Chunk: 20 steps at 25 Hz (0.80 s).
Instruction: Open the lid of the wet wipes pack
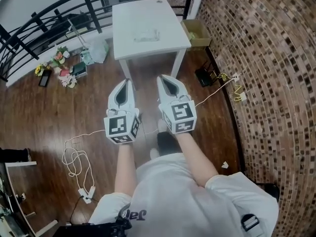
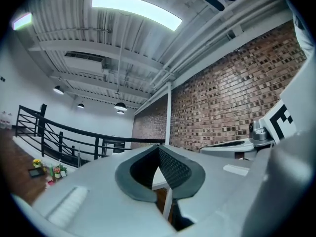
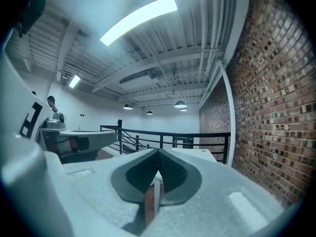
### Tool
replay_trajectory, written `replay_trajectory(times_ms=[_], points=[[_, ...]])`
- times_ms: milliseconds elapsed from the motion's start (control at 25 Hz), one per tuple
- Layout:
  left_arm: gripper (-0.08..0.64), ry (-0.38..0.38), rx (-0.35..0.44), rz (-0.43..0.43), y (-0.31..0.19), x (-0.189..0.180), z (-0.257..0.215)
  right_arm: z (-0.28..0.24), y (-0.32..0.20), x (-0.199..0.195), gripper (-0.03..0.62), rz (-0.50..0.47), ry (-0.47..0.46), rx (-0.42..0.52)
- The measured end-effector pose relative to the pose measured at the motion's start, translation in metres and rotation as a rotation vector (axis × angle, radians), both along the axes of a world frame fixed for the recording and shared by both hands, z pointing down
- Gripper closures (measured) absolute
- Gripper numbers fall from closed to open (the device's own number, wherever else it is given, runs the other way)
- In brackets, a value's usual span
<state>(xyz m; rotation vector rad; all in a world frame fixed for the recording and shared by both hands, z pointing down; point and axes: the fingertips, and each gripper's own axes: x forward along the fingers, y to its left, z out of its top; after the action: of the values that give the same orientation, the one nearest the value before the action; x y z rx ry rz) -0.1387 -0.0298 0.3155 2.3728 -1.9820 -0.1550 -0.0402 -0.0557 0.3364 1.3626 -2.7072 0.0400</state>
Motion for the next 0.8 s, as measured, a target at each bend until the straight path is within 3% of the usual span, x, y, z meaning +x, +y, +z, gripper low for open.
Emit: replay_trajectory(times_ms=[360, 520, 800], points=[[0.545, -0.018, -0.035, -0.034, -0.141, -0.037, 0.021, 0.019, -0.139, -0.041, 0.604, -0.047, -0.006, -0.02], [0.545, -0.025, -0.047, -0.018, -0.219, -0.039, 0.021, 0.018, -0.217, -0.05, 0.603, -0.061, -0.011, -0.028], [0.545, -0.047, -0.134, 0.008, -0.337, -0.04, 0.046, 0.038, -0.339, -0.057, 0.603, -0.07, -0.014, -0.088]])
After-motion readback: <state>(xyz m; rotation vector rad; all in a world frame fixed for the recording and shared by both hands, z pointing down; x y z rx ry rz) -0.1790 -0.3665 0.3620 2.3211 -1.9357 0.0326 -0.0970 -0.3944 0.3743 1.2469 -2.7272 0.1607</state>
